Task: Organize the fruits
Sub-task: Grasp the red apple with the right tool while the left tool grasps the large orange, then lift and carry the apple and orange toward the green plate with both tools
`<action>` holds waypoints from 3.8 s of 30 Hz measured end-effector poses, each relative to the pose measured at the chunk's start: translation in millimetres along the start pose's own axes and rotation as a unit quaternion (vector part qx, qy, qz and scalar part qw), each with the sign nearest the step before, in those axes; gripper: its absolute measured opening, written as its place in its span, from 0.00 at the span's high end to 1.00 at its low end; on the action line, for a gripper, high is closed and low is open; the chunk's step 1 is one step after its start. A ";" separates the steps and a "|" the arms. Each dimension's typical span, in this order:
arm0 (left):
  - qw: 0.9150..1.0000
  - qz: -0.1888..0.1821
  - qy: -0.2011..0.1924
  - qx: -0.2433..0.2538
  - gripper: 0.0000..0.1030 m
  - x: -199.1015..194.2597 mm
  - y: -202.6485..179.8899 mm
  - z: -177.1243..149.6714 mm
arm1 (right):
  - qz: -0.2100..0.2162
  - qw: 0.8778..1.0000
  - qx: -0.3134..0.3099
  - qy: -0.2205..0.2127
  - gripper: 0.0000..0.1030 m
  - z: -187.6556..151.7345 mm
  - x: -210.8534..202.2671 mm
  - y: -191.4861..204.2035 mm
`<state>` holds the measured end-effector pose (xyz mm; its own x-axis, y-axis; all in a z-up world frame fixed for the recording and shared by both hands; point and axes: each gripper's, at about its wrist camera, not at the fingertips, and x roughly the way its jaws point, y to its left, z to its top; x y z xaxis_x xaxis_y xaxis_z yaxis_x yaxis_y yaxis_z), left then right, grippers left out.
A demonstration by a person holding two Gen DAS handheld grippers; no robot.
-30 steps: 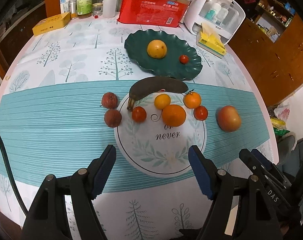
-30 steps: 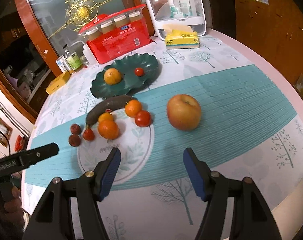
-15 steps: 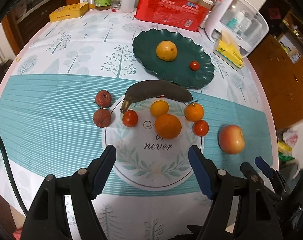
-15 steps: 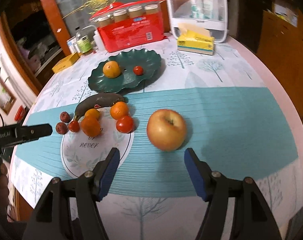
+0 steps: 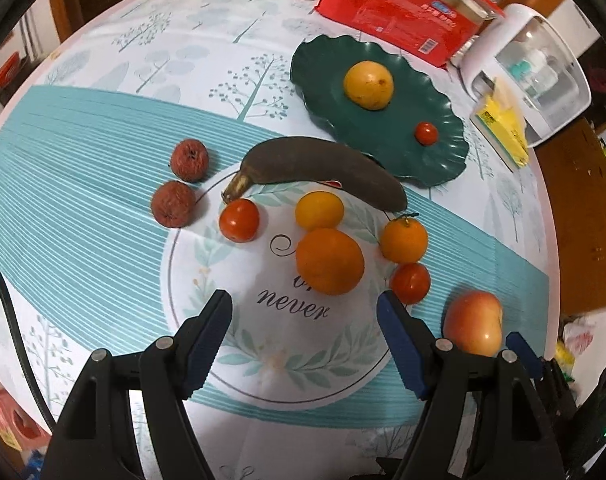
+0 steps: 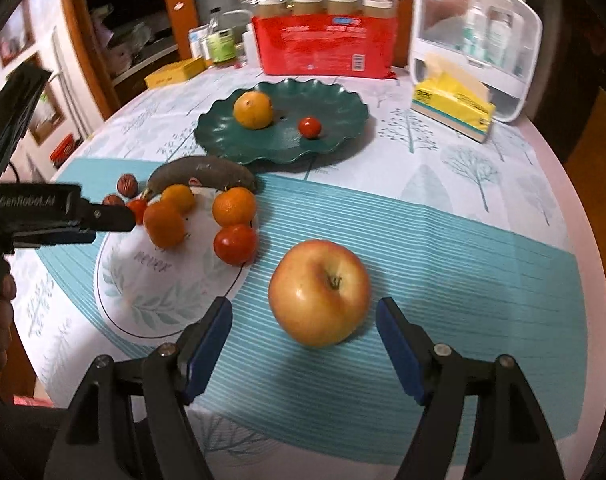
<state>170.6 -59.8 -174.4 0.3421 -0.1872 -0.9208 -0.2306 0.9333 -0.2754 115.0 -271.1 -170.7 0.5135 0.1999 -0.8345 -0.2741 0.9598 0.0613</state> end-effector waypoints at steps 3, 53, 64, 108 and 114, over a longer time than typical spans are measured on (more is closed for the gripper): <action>1.000 -0.003 0.001 -0.009 0.29 10.0 -2.7 0.8 | 0.008 1.000 -0.016 0.008 0.27 -1.6 8.2 1.0; 0.999 0.026 -0.037 0.027 0.58 3.1 -18.3 11.4 | 0.074 0.997 -0.023 0.010 0.36 -1.6 34.0 -6.1; 0.994 0.047 -0.051 0.079 0.58 -41.5 -18.9 32.4 | 0.067 0.997 -0.027 -0.013 0.36 16.5 18.4 10.0; 0.979 -0.033 -0.029 0.198 0.58 27.5 -35.5 239.1 | 0.024 0.996 0.074 -0.040 0.36 155.9 96.0 35.1; 0.981 -0.049 -0.010 0.189 0.58 55.3 -30.8 241.1 | 0.037 0.993 0.109 -0.017 0.36 149.2 111.7 31.1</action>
<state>416.3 -25.0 -150.3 0.3648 -0.2785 -0.8885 0.1577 0.9589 -0.2359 285.2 -189.5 -180.3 0.5260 0.2753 -0.8047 -0.1316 0.9611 0.2427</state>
